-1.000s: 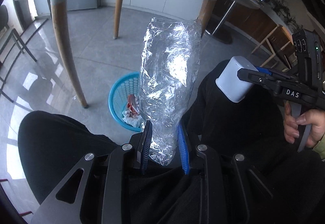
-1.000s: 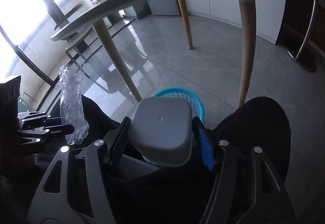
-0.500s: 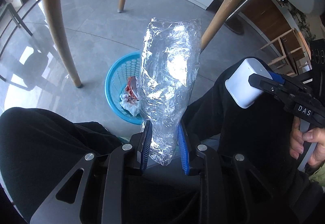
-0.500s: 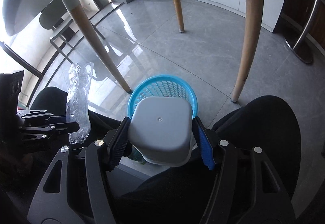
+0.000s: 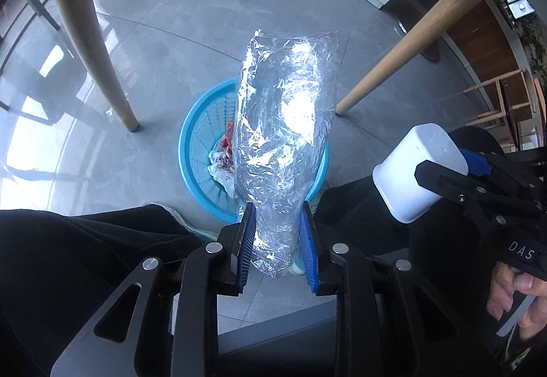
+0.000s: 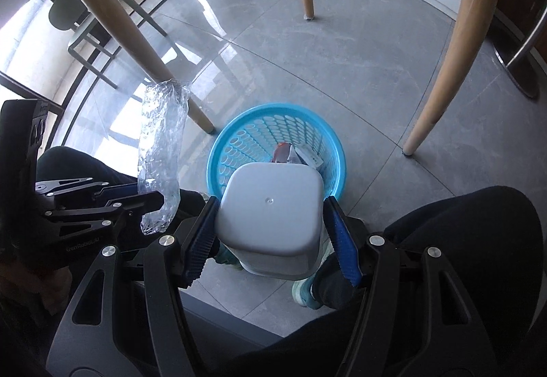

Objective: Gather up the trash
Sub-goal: 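Carry the plastic wrap and white container down over the blue wastebasket, then open the left gripper to drop the plastic wrap while the right gripper releases the container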

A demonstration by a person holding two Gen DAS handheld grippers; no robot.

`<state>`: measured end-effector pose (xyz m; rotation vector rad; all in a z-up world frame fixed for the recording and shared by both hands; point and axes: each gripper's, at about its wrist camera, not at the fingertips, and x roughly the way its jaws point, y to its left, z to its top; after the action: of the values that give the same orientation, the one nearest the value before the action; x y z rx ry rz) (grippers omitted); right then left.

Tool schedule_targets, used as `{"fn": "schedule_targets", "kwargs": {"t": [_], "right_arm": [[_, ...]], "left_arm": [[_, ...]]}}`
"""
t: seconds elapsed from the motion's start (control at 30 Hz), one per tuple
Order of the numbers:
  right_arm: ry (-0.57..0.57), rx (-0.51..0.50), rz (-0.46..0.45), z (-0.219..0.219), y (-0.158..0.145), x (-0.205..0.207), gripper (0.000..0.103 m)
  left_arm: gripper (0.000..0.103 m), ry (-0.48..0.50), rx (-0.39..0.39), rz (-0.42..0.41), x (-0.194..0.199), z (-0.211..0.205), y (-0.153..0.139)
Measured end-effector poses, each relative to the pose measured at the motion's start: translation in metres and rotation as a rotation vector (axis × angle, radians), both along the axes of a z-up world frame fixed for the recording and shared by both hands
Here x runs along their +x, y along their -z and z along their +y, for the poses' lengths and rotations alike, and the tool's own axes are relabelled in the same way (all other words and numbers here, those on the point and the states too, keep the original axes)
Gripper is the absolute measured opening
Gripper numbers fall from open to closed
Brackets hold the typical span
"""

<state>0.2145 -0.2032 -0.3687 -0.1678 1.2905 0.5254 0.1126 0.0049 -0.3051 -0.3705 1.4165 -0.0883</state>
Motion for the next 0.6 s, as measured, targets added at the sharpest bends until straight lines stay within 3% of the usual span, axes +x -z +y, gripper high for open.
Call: {"fn": "schedule_targets", "kwargs": {"t": [0.13,0.3,0.6], "right_arm": [[0.016,-0.020,0.033,0.013,0.023,0.019,0.059],[0.067,-0.021,0.134,0.020,0.060,0.039,0.059],[0.125,-0.041,0.216,0.021,0.101,0.058,0.058]], "left_arm": [[0.024,-0.039,-0.054,0.032,0.014,0.005,0.014],[0.024,-0.056,-0.027,0.075,0.028,0.011,0.034],[0.025,-0.092,-0.036,0.129,0.046,0.021,0.058]]}}
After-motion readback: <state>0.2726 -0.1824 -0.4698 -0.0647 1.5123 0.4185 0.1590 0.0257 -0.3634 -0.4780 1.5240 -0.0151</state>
